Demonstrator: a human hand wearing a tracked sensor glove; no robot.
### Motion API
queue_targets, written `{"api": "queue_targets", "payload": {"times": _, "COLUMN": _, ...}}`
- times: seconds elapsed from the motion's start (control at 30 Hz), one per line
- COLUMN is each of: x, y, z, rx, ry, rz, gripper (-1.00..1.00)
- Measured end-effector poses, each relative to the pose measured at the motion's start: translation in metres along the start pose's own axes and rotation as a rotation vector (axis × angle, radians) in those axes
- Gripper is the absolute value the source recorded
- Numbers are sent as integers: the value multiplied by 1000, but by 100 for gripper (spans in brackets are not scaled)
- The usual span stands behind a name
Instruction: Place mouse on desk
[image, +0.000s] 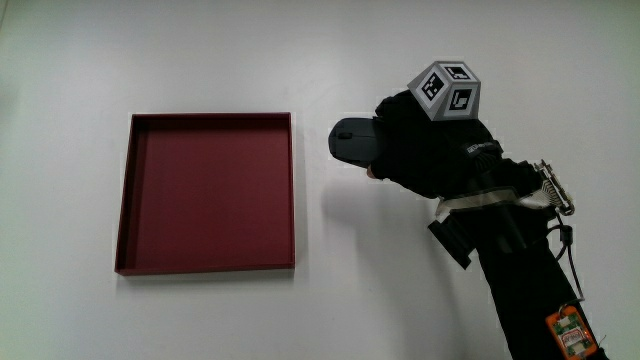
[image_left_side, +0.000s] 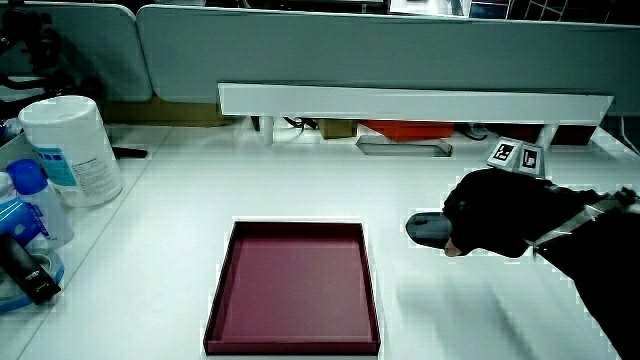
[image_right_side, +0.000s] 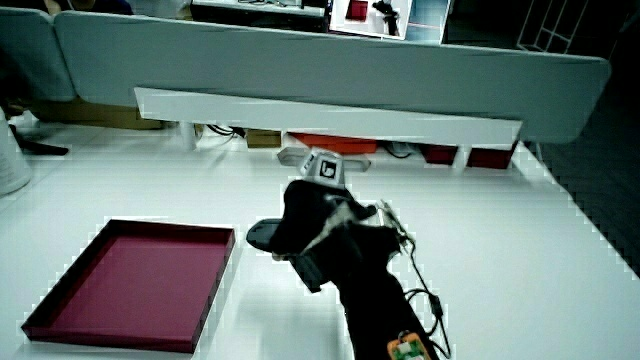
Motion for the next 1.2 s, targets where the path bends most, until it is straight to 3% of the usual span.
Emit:
{"api": "queue_targets", "payload": {"times": 0.17, "x": 22, "y": 15, "z": -20, "rx": -32, "ry": -1, "rz": -68, "gripper": 0}}
{"api": "queue_targets", "payload": {"times": 0.33, "x": 36, "y": 25, "z": -38, "rx": -63, "ry": 17, "rz": -99, "gripper": 0}}
{"api": "queue_targets", "payload": {"times": 0.7, "x": 47, "y": 38, "z": -64, "rx": -109, "ry": -6, "rz": -140, "gripper": 0}}
{"api": "queue_targets", "payload": {"times": 1.13, "x": 50, "y": 40, "z": -76, "rx": -123, "ry": -4, "rz": -160, "gripper": 0}}
{"api": "queue_targets", "payload": {"times": 1.2, "x": 53, "y": 42, "z": -80, "rx": -137, "ry": -5, "rz": -165, "gripper": -11}}
